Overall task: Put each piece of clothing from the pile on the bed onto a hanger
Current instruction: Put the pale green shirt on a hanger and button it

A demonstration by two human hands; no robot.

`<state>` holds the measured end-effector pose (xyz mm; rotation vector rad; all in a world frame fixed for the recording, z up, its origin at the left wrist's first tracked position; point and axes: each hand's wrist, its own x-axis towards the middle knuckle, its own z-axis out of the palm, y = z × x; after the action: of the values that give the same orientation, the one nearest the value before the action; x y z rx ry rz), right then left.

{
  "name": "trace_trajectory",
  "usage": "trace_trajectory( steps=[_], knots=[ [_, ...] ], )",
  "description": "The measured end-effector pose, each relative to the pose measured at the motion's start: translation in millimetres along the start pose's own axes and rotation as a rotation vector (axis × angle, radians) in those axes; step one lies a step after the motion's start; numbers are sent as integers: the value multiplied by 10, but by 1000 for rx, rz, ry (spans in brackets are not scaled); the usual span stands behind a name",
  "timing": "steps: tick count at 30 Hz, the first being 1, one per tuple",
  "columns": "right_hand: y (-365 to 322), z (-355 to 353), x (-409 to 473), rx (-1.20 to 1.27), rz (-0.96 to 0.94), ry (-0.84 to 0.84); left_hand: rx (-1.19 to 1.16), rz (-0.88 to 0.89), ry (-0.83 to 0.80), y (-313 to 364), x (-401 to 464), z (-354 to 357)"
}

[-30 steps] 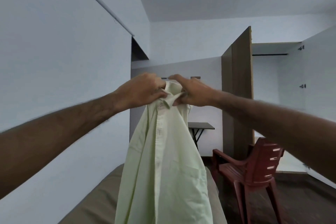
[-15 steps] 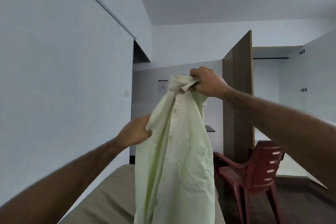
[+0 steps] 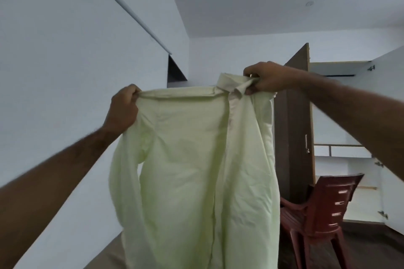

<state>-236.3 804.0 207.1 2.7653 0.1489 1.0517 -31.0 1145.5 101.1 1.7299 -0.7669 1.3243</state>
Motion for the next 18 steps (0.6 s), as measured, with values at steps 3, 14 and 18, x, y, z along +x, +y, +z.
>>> trace_trajectory(
  steps=[3, 14, 18],
  knots=[
    [-24, 2, 105, 37, -17, -13, -66, -59, 71, -3, 8, 2],
    [516, 1026, 330, 651, 159, -587, -46, 143, -170, -679, -423, 393],
    [767, 2276, 674, 529, 235, -586, 103, 117, -415, -1273, -800, 1101]
  ],
)
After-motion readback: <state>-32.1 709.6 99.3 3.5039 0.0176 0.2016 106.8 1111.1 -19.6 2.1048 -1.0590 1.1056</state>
